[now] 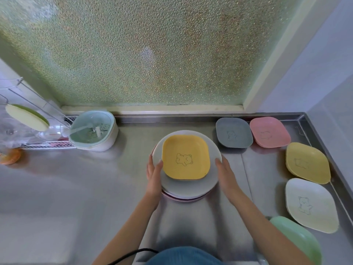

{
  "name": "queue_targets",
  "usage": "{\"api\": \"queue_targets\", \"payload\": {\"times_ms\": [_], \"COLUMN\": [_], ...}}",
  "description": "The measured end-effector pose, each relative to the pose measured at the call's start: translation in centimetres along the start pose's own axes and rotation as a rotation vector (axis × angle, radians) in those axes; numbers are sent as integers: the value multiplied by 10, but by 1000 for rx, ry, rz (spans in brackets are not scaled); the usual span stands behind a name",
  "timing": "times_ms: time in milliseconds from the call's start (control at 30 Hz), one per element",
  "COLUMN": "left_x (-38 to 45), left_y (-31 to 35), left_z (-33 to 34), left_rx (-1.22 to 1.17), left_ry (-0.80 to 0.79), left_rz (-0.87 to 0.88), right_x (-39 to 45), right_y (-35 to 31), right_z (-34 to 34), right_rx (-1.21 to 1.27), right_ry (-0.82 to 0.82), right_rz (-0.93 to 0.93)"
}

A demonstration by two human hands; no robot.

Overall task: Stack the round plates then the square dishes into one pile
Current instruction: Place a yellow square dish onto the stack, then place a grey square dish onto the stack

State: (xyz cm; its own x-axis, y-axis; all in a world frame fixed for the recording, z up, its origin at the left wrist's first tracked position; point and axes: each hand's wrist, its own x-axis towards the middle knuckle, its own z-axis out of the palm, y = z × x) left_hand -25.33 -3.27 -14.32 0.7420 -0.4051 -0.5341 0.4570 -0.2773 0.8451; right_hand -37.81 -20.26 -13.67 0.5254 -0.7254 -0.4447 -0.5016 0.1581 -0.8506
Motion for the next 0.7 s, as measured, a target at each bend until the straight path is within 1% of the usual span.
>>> {"api": "queue_targets", "payload": {"times_ms": [167,267,333,433,500,567,700], "left_x": [4,3,3,1,0,0,2], "left_y": [3,6,8,10,11,11,11], "left_z": [10,11,10,10,9,9,8], "left_rx": [-2,-7,3,7,-2,-7,11], "left_ry": [38,44,35,22,12,3,8], "left_rz": [21,21,18,44,92,119,114], "right_x": [54,81,92,101,98,93,69], "right_y": [-5,-4,1,16,20,19,-7], "right_z": [-36,-45,-46,-43,-40,-39,-33], "right_rx": [-177,-365,-480,-680,-712,-688,-565], "right_ry": [162,134,106,153,236,325,495], "right_rz": [-59,-28,-39,-109,-134,-178,-373]}}
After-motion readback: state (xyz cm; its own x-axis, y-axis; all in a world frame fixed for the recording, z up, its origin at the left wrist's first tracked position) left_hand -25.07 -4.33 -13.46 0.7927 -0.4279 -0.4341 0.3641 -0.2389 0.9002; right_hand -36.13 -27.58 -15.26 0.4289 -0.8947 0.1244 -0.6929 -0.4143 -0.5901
